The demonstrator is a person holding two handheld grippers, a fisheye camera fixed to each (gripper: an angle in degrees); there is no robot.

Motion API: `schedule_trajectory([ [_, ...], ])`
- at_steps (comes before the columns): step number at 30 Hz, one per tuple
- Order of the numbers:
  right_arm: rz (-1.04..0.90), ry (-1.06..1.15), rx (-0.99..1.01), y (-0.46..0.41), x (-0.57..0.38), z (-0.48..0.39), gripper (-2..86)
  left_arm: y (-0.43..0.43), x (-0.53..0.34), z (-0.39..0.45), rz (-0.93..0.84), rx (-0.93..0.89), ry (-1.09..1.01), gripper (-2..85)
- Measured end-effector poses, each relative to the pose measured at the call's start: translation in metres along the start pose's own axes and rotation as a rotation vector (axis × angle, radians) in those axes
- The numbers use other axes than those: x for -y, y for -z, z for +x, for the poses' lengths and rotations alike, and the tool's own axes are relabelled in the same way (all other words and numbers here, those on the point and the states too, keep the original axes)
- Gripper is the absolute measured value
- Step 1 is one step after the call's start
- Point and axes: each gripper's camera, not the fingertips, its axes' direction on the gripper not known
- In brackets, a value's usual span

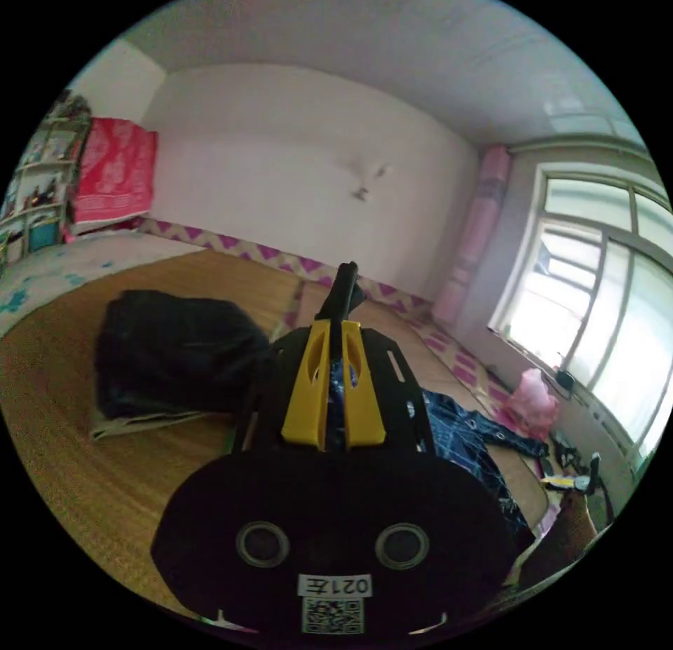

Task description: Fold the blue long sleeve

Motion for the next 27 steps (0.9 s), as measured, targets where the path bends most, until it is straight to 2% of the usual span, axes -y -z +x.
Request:
schedule_trajectory([
  [6, -0.020, -0.031, 0.095, -0.014, 0.006, -0.031, -1.0, 0.092, -0.019, -0.199, -0.036, 0.217, 0.306, -0.8],
  [12, -0.050, -0.049, 0.240, -0.029, 0.016, -0.059, -1.0, 0.120, -0.068, -0.341, -0.117, 0.113, 0.637, -0.9],
  [17, -0.089, -0.011, 0.263, -0.037, 0.028, -0.088, -1.0, 0.140, -0.069, -0.394, -0.136, 0.102, 0.710, -0.9],
  [24, -0.141, 0.032, 0.328, -0.059, 0.040, -0.123, -1.0, 0.181, -0.051, -0.429, -0.149, 0.079, 0.647, -0.7],
  [27, -0.166, 0.053, 0.349, -0.073, 0.050, -0.138, -1.0, 0.181, -0.046, -0.453, -0.165, 0.050, 0.690, 0.0],
])
